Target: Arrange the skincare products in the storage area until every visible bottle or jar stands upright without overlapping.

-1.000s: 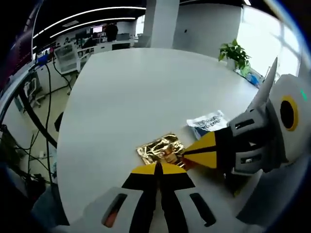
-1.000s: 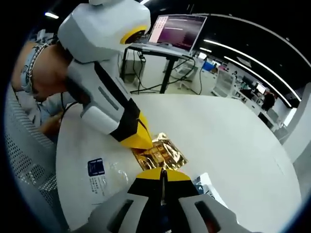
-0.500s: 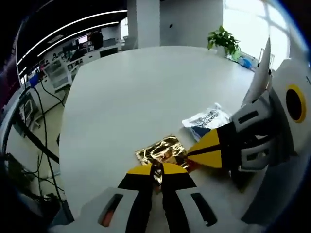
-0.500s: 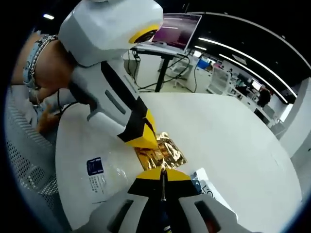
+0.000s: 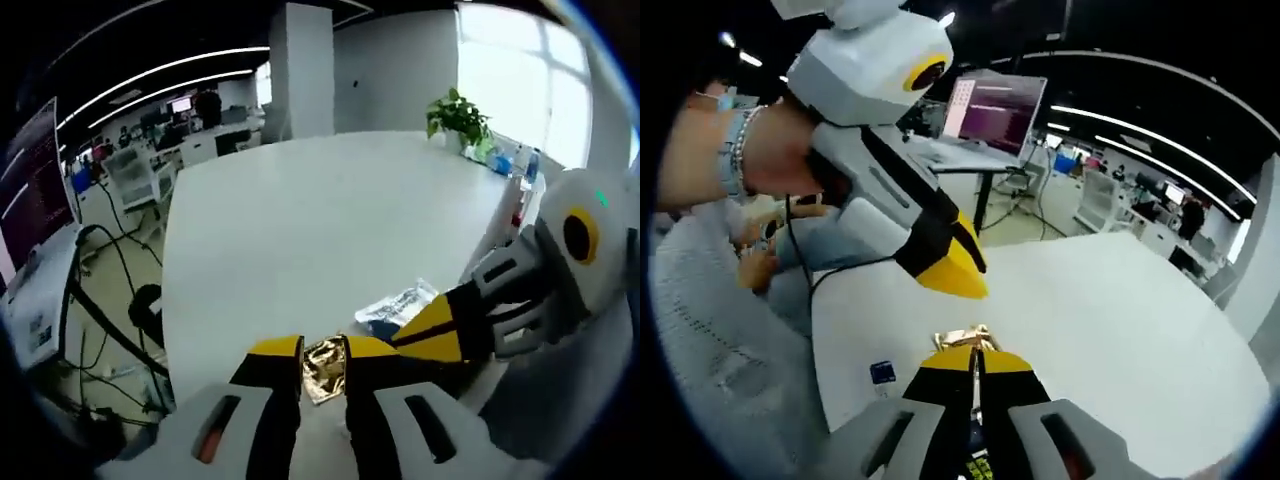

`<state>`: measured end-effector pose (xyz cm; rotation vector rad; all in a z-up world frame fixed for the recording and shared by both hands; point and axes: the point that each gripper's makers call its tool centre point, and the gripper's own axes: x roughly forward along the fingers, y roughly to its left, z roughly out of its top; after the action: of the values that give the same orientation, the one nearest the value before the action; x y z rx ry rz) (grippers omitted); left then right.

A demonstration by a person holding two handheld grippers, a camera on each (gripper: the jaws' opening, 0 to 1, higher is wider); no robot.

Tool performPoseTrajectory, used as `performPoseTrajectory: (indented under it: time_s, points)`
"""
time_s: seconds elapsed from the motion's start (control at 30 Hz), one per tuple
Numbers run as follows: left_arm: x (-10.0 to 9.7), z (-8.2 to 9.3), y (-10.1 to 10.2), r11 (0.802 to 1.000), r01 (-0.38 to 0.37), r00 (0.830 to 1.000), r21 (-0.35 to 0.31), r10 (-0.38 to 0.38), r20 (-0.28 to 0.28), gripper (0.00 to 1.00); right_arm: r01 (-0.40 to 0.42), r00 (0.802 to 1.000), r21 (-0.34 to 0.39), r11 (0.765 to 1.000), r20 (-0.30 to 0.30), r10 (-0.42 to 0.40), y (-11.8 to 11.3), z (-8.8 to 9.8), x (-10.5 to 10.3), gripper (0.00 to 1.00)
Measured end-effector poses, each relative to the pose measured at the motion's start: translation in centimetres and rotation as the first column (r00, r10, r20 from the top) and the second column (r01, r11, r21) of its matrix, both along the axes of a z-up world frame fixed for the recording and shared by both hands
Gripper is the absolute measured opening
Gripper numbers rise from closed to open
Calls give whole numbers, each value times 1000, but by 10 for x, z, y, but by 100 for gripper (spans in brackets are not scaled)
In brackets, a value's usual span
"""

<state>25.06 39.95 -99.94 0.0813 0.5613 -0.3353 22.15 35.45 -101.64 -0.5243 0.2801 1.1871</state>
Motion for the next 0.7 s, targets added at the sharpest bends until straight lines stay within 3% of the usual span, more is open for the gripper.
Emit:
performPoseTrajectory:
  time_s: [0.07, 0.17, 0.27, 0.4, 0.47, 0.53, 0.6, 0.7]
  points:
    - [-10, 11, -2, 1000, -16, 999, -23, 16, 28, 12, -67, 998, 39, 997, 23, 66, -7, 19, -15, 0]
    - [-27, 30, -4, 997, -47, 995, -66, 53, 90, 11, -144, 989, 115, 983, -19, 148, -30, 47, -43, 0]
    - [-42, 37, -2, 994, -75, 988, -85, 86, 125, 12, -115, 989, 181, 977, -74, 131, -61, 67, -50, 0]
    - [-59, 34, 12, 981, -189, 966, -51, 195, 168, 13, -41, 997, 255, 966, -58, 58, -118, 89, -46, 0]
    - [-65, 37, 13, 969, -232, 946, -86, 246, 213, 14, 23, 999, 290, 957, -29, -16, -144, 97, -38, 0]
    - [-71, 37, 12, 959, -251, 931, -128, 276, 240, 18, 148, 975, 352, 924, 105, -196, -186, 113, -16, 1]
    - [-79, 33, 11, 945, -285, 917, -160, 317, 242, 26, 193, 920, 388, 901, 247, -304, -219, 124, -2, 9]
    - [-86, 34, 11, 936, -313, 895, -161, 347, 279, 33, 335, 884, 427, 840, 167, -437, -258, 109, 15, 30]
